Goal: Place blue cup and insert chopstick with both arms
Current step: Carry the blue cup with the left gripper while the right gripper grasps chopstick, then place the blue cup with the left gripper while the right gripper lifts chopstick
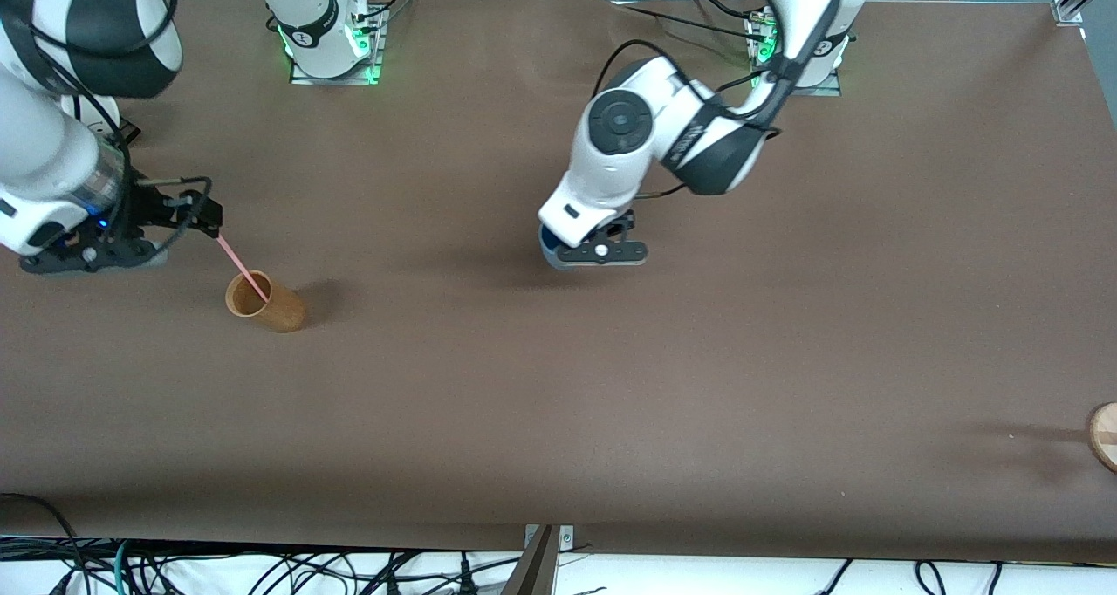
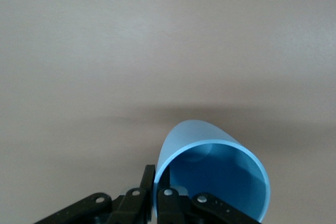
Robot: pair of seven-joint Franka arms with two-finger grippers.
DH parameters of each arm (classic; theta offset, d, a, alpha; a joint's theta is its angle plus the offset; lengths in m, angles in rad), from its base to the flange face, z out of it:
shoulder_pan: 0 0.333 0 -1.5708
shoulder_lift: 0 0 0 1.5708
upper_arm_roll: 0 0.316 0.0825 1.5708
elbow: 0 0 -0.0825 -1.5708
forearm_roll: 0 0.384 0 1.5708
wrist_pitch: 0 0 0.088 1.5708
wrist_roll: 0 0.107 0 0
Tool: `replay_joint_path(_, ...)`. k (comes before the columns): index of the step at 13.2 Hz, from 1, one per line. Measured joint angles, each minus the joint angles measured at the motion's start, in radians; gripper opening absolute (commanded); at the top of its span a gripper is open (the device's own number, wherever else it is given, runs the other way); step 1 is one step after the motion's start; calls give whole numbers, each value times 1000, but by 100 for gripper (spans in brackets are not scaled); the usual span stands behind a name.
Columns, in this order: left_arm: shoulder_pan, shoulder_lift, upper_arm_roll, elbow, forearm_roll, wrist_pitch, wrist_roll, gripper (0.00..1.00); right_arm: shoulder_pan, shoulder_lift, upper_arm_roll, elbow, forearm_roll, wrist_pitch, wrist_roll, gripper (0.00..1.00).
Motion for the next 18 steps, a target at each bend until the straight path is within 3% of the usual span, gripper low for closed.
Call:
replay_joint_path(3, -106, 115, 61, 122, 0, 0, -77, 0, -14, 86, -9, 62, 20, -13, -8, 100)
replay_joint_path(9, -202, 282, 117, 270, 0, 25, -189, 0, -46, 248, -18, 173, 37, -158, -21, 100)
replay_joint_path(13, -210, 310, 134, 289, 0, 48, -207, 49, -46, 335, -18, 189, 38, -235, -21, 100)
replay_joint_path(16, -203, 305, 148, 311, -41, 54, -208, 100, -53, 372, -21, 192, 38, -263, -31, 100)
replay_joint_path(18, -179, 277, 157, 332, -93, 51, -191, 100, -75, 389, -25, 193, 38, -281, -50, 100)
